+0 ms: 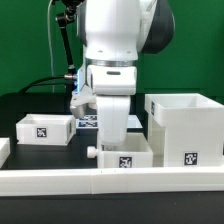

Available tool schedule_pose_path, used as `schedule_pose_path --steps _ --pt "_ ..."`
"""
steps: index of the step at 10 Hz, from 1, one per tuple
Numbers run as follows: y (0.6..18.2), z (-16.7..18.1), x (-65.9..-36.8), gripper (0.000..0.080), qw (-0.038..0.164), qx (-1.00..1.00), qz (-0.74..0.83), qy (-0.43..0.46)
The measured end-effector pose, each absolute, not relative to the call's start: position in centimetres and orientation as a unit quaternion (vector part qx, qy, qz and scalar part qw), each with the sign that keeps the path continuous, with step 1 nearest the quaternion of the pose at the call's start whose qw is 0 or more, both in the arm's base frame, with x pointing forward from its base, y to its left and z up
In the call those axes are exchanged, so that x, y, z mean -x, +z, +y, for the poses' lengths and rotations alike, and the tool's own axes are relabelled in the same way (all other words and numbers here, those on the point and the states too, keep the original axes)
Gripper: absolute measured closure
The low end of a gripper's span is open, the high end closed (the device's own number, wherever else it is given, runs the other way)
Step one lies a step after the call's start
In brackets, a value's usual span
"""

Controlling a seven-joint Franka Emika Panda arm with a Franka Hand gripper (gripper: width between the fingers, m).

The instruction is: Assemble drawer

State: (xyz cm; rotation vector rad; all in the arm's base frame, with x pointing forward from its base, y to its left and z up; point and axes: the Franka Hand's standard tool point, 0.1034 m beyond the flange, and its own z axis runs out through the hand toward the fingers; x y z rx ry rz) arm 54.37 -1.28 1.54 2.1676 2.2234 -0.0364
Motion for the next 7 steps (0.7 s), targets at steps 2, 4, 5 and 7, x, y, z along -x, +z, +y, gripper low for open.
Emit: schedule_pose_path --steps 2,4,5,7 --pt "1.42 -1.57 -54.22 0.0758 0.017 -0.7 0.714 -0.013" --pt "1.31 -1.38 -54.3 0.0758 0.025 -0.7 0.714 -0.002" --pt "1.21 -0.96 -54.22 0.0758 0.021 -0.698 0.715 -0.006" --pt "1.3 -0.65 -54.52 0.0758 0.021 -0.695 0.719 -0.007"
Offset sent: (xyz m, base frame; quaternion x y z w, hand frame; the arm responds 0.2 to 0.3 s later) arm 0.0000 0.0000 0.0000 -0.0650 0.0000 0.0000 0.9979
